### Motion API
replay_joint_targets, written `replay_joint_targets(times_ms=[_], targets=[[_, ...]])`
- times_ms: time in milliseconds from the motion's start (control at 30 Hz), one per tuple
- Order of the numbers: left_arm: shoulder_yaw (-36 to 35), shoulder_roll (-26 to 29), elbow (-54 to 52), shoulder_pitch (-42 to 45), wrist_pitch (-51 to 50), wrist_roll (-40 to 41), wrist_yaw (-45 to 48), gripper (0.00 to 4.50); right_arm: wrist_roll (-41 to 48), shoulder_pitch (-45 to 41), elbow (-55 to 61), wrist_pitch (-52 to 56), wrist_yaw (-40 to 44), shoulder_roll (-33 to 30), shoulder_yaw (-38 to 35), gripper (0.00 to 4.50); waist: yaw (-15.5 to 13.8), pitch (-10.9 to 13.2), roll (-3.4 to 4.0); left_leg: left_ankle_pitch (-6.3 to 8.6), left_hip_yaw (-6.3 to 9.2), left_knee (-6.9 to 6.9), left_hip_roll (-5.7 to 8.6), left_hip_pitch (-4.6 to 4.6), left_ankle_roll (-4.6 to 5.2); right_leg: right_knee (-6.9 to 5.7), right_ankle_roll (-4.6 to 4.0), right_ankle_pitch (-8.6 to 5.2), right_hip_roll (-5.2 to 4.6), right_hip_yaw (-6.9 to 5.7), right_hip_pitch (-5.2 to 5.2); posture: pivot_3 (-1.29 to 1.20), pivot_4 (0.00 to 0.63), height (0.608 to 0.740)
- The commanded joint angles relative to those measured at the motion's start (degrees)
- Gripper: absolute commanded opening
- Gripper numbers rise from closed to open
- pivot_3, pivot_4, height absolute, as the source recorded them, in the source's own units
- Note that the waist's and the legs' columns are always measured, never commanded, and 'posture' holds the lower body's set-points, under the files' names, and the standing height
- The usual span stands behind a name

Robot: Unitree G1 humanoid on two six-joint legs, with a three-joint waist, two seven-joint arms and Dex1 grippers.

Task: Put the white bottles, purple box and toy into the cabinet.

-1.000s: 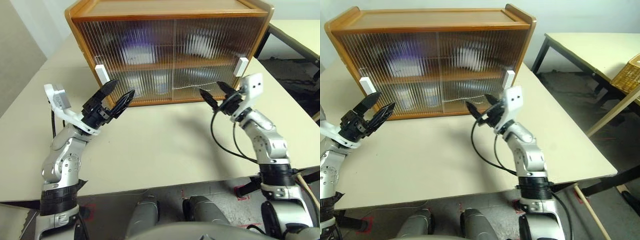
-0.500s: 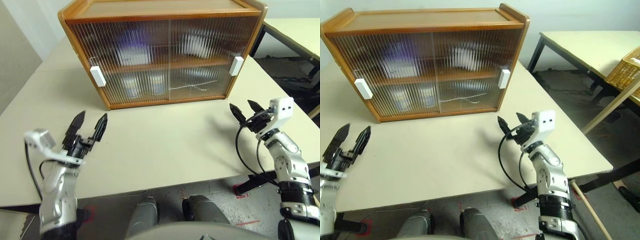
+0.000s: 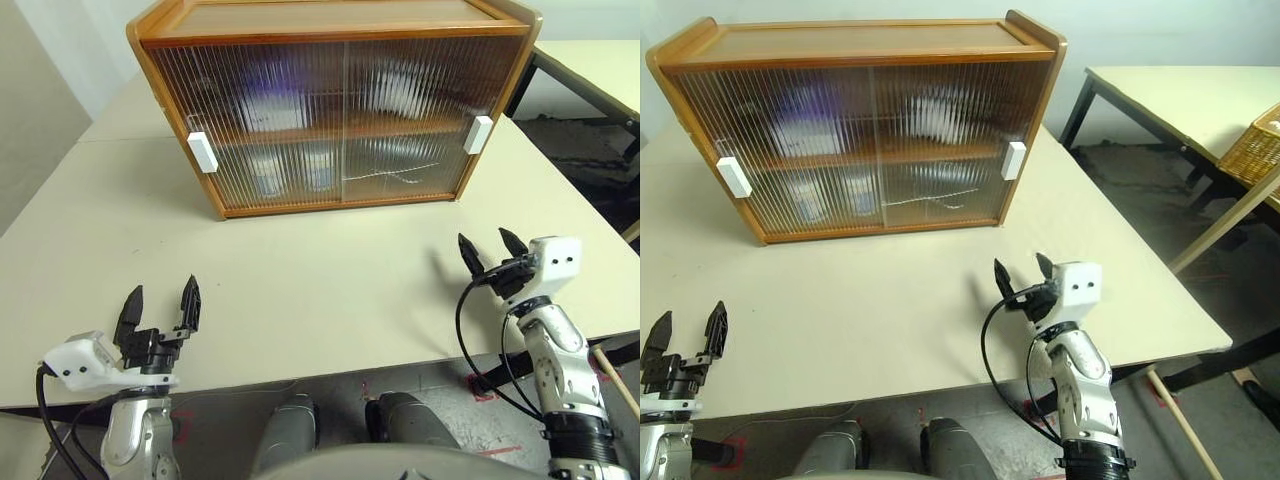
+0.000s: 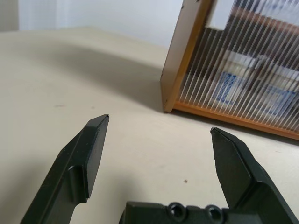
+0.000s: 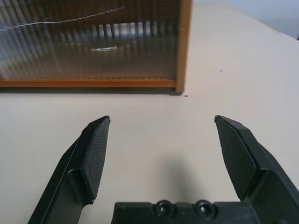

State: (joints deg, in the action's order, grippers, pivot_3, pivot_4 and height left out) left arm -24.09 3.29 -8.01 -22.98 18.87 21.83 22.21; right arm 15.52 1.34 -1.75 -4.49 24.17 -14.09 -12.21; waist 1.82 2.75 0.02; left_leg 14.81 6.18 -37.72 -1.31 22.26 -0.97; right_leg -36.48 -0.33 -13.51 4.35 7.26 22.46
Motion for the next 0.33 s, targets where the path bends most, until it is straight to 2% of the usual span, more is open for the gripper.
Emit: replay_joint_targets(times_ms=[33, 333], targets=[[1.33, 0.06, 0.10, -1.29, 1.23, -1.12, -0.16, 4.50, -0.25, 1.27, 2.07, 0.54, -0.54, 0.25, 0.92, 4.49, 0.00, 0.00, -0.01, 0.00, 0.00, 0.00, 0.00, 0.00, -0.01, 0.01, 0.00, 0.00, 0.00, 0.00, 0.00, -0.03, 0.063, 0.740], [3.19, 2.11, 1.12, -1.03, 1.44, -0.93, 0.38, 4.50, 0.22, 2.68, 3.83, 1.43, -0.72, 0.26, 1.24, 4.49, 0.05, -0.02, -0.02, 0.09, 0.00, 0.01, -0.01, 0.04, 0.01, 0.14, 0.00, -0.07, 0.00, 0.00, 0.01, -0.06, 0.059, 0.740]])
